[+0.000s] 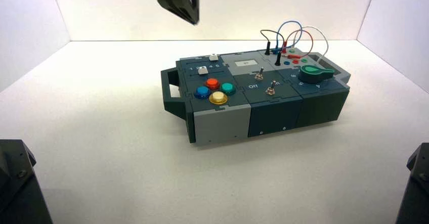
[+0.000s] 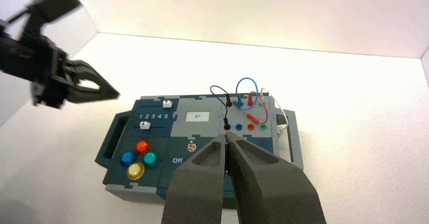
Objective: Move the bottom slider to position 1.
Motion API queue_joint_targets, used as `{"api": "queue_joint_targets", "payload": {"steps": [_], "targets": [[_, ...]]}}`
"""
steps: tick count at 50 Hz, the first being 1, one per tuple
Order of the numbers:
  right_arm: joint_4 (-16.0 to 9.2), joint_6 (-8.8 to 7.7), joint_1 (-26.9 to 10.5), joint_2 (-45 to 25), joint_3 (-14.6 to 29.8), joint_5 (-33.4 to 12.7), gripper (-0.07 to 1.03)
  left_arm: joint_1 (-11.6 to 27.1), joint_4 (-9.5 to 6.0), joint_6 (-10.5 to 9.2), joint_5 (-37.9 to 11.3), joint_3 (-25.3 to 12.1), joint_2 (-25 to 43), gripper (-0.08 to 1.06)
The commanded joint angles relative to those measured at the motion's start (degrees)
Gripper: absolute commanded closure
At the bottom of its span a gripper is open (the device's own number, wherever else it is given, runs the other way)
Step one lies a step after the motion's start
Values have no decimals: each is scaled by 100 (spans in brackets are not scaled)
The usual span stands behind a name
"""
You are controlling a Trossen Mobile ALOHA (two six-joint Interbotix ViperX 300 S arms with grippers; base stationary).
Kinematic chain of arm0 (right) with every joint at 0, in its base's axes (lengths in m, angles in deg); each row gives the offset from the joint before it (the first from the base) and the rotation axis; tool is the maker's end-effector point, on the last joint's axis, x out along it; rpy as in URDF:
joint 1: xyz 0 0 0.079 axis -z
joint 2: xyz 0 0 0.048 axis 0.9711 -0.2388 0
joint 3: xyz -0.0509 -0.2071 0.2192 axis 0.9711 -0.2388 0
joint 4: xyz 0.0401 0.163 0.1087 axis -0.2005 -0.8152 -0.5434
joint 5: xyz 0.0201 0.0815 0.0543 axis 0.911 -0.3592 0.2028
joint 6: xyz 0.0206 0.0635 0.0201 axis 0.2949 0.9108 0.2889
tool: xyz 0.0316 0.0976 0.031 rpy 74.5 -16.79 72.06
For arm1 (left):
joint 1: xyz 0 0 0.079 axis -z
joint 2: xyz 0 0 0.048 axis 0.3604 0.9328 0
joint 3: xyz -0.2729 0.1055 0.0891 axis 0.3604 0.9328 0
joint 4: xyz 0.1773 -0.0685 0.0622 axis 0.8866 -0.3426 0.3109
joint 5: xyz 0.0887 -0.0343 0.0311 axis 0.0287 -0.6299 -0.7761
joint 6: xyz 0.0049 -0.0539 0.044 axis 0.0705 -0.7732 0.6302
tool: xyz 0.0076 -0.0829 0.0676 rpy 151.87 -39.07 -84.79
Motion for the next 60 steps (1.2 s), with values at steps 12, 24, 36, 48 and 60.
{"api": "queue_joint_targets", "payload": {"steps": [12, 24, 36, 48, 60], "targets": [[9, 9, 9, -35, 123, 53, 99, 264, 26, 132, 53, -334, 606, 101], [9, 18, 9, -9, 123, 53, 99, 264, 35, 299, 53, -439, 1011, 101], [9, 9, 9, 18, 123, 62, 99, 272, 53, 396, 70, -624, 1310, 101], [18, 18, 9, 35, 123, 62, 99, 264, 62, 439, 62, -835, 1477, 101], [18, 18, 18, 44, 123, 62, 99, 264, 149, 475, 62, -888, 1591, 101]]}}
